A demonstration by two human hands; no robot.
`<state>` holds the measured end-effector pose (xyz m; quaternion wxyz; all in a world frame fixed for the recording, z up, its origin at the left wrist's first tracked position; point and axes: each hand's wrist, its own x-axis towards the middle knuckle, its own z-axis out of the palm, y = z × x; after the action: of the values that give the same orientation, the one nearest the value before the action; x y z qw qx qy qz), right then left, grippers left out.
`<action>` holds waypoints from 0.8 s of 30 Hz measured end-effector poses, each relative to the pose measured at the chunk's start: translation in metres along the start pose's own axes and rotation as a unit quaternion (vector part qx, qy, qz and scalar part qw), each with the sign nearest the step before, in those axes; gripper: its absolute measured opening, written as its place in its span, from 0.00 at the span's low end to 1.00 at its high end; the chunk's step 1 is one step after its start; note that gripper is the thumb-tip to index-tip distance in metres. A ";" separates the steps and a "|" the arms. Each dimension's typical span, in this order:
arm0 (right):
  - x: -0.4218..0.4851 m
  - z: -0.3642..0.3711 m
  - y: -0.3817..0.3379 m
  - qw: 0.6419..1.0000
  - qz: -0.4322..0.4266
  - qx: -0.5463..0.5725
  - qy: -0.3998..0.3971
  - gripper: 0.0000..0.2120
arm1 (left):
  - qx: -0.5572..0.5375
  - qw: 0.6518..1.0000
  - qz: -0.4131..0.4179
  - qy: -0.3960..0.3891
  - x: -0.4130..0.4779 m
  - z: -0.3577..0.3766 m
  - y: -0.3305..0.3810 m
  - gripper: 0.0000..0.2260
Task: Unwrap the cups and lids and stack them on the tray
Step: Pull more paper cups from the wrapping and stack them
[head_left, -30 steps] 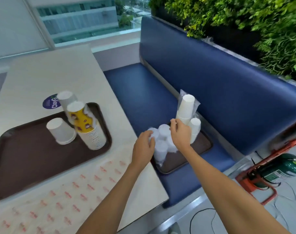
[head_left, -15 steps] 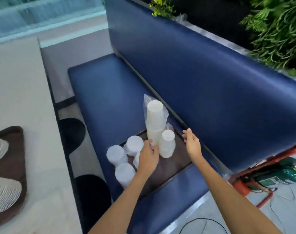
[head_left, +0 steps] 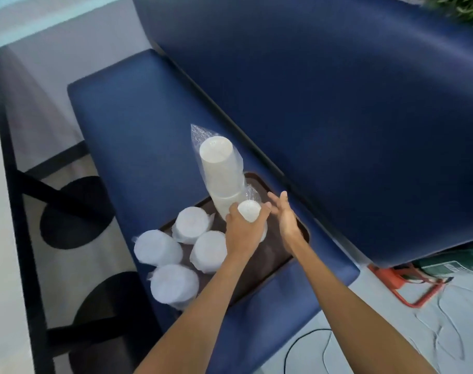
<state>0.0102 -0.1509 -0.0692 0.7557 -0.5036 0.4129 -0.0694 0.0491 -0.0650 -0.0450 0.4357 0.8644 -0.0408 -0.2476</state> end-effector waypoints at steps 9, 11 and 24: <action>0.009 -0.015 0.032 0.995 0.036 -0.004 0.089 0.20 | 0.057 0.997 -0.044 -0.005 -0.012 -0.015 -0.021 0.28; 0.015 -0.019 0.040 0.990 0.085 -0.036 0.105 0.23 | 0.049 0.998 -0.047 -0.009 -0.016 -0.024 -0.025 0.25; 0.027 -0.009 0.069 0.963 0.255 0.063 0.063 0.39 | 0.018 0.996 -0.021 -0.088 -0.026 -0.054 -0.045 0.22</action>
<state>-0.0004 -0.1381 -0.1421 0.7509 -0.3275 0.5694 0.0685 0.0452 0.0104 -0.0429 0.4095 0.8477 -0.0654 -0.3307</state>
